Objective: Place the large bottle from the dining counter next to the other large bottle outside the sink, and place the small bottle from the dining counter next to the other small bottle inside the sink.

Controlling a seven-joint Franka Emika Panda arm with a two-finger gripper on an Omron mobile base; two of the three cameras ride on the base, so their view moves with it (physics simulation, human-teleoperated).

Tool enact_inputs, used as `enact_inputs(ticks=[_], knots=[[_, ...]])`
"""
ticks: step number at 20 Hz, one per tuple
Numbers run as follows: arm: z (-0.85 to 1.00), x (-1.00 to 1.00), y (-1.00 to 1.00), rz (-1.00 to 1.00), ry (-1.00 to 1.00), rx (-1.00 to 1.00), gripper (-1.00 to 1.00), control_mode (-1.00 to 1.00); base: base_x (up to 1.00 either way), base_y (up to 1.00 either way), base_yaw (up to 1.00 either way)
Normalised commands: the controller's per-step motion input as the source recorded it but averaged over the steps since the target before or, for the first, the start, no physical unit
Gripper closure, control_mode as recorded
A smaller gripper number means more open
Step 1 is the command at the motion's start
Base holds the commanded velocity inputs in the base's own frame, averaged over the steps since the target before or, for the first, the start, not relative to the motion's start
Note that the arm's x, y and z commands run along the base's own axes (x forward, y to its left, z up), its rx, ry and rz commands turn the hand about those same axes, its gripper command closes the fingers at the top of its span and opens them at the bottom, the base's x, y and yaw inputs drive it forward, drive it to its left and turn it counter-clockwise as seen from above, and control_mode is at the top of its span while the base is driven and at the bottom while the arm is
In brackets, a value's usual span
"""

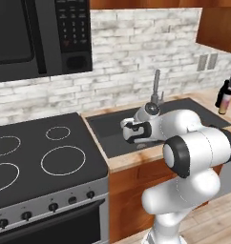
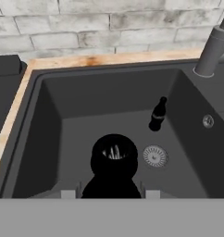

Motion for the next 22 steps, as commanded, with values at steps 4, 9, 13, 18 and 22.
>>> enact_inputs(ticks=[4,9,13,18,22], knots=[[0.00,0.00,0.00,0.00,0.00,0.00,1.00,1.00,0.25,-0.28,0.00],[0.00,0.00,0.00,0.00,0.00,0.00,1.00,1.00,0.42,-0.16,0.00],[0.00,0.00,0.00,0.00,0.00,0.00,1.00,1.00,0.46,-0.15,0.00],[0.00,0.00,0.00,0.00,0.00,0.00,1.00,1.00,0.37,-0.08,0.00],[0.00,0.00,0.00,0.00,0.00,0.00,1.00,1.00,0.28,-0.08,0.00]])
